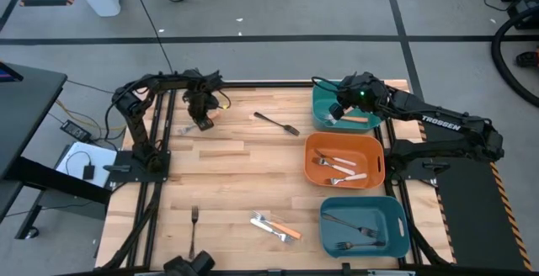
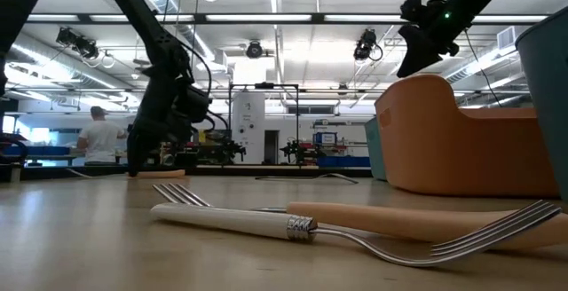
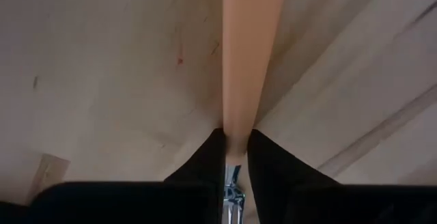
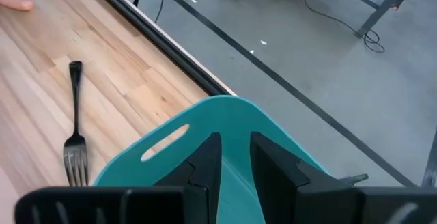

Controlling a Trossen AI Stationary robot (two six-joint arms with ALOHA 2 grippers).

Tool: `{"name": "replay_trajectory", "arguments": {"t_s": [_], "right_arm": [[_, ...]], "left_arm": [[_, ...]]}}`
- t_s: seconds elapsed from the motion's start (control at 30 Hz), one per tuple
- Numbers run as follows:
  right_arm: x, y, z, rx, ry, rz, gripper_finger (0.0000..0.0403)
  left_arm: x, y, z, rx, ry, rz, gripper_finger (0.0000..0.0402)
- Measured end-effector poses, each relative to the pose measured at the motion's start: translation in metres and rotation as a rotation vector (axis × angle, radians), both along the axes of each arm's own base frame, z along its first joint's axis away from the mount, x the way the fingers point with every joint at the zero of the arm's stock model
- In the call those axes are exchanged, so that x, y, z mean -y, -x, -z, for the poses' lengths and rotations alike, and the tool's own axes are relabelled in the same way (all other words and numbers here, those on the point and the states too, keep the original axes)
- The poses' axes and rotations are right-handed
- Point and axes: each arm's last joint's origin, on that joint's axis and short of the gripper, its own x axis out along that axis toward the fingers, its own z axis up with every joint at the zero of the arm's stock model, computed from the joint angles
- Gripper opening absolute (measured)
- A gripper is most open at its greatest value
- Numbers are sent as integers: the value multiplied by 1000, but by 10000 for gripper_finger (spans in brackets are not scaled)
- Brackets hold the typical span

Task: Sort silverware by color (type)
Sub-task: Put the orange fork into the green bin

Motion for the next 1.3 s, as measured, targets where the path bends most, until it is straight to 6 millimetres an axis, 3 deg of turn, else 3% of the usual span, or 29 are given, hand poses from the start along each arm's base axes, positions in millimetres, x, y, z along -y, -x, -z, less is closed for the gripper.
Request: {"name": "replay_trajectory", "arguments": {"t_s": [0.37,0.5,0.7,0.93,1.2,1.3], "right_arm": [[0,-1,0,13,-10,-21,86],[-1,-3,-3,55,-17,-58,86],[-1,-11,-11,248,-88,-144,86],[-5,-20,-25,509,-217,-296,86],[-13,-28,-41,616,-102,-410,112],[-14,-30,-44,631,-69,-436,124]], "left_arm": [[9,-15,1,15,-42,33,45],[17,-21,-13,88,-64,45,44],[39,-28,-54,234,-115,20,42],[69,-57,-107,636,-255,-132,42],[102,-115,-164,1306,-363,-172,44],[117,-129,-176,1459,-408,-113,44]]}}
